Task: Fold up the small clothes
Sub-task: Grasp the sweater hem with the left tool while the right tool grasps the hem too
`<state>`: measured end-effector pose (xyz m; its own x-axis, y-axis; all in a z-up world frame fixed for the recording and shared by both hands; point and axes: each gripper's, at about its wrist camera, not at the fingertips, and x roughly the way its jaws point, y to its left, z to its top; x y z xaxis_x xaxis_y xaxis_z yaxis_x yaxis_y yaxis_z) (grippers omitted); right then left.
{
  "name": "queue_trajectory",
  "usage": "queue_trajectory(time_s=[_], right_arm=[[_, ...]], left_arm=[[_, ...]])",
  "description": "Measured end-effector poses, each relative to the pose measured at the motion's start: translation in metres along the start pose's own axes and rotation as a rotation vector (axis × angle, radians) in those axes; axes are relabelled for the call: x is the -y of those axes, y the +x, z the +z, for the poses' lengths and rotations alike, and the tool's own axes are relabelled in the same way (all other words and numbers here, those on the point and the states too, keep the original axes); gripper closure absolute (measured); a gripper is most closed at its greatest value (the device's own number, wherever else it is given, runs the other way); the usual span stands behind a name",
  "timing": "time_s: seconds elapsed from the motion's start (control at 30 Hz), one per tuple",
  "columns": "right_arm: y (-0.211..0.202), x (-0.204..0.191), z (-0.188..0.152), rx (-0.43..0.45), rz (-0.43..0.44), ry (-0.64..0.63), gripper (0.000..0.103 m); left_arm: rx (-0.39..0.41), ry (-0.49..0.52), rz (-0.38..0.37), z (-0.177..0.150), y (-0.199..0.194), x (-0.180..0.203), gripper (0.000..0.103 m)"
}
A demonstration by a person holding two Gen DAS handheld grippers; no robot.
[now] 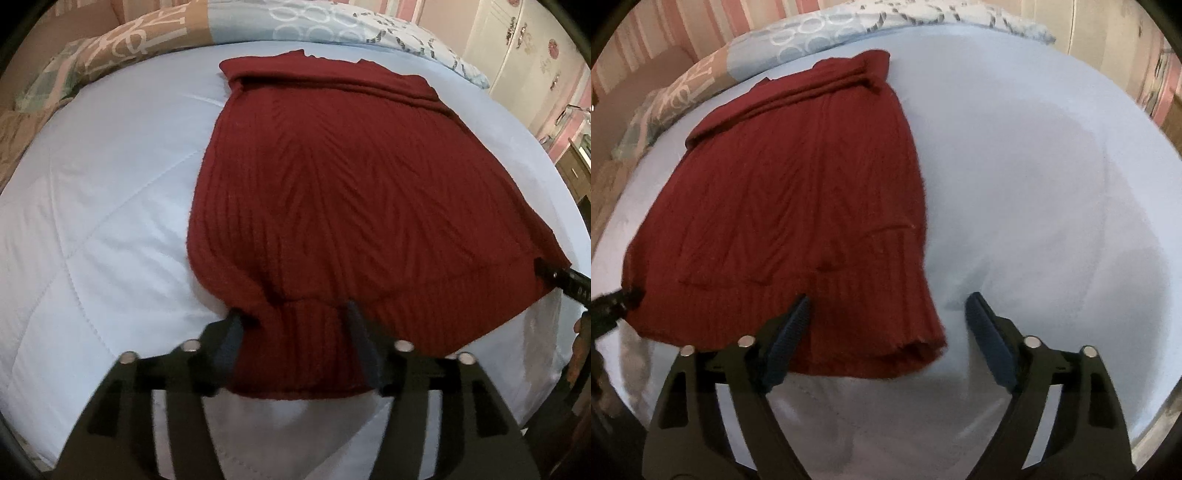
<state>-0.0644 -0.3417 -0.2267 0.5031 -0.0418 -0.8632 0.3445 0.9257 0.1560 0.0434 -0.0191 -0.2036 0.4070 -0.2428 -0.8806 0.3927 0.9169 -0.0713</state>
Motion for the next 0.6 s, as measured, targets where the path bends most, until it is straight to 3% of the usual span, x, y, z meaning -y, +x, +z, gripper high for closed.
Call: queue_trajectory(time_s=[0.03, 0.07, 0.13, 0.27, 0.3, 0.33, 0.37, 0.43, 0.53, 0.6], right_arm=[[0.000, 0.000, 0.001, -0.004, 0.006, -0.001, 0.032], [0.001, -0.001, 0.003, -0.013, 0.020, -0.002, 0.036], [0.001, -0.002, 0.004, -0.029, 0.043, -0.002, 0.053], [0.006, -0.007, 0.007, -0.044, 0.049, -0.011, 0.063], [0.006, -0.008, 0.008, -0.044, 0.065, -0.009, 0.074], [0.006, -0.010, 0.009, -0.040, 0.075, -0.010, 0.083], [0.004, -0.013, 0.010, -0.029, 0.070, -0.017, 0.083], [0.002, -0.020, 0.009, -0.007, 0.053, -0.049, 0.086], [-0.004, -0.022, 0.006, 0.024, 0.043, -0.081, 0.087], [-0.012, -0.022, 0.003, 0.049, 0.038, -0.092, 0.088]], left_arm=[[-0.005, -0.008, 0.013, -0.001, 0.002, -0.002, 0.026], [-0.011, -0.019, 0.012, -0.001, 0.003, -0.004, 0.026], [-0.024, -0.064, -0.025, -0.003, 0.005, -0.011, 0.025], [-0.027, -0.060, -0.039, -0.001, 0.008, -0.012, 0.024], [-0.026, -0.050, -0.036, 0.000, 0.009, -0.009, 0.024], [-0.024, -0.043, -0.032, 0.000, 0.009, -0.007, 0.028], [-0.020, -0.033, -0.030, 0.001, 0.008, -0.004, 0.032], [-0.016, -0.030, -0.034, 0.002, 0.006, -0.004, 0.059], [-0.012, -0.023, -0.045, 0.004, 0.003, -0.003, 0.076], [0.004, -0.003, -0.021, 0.001, 0.000, 0.002, 0.078]])
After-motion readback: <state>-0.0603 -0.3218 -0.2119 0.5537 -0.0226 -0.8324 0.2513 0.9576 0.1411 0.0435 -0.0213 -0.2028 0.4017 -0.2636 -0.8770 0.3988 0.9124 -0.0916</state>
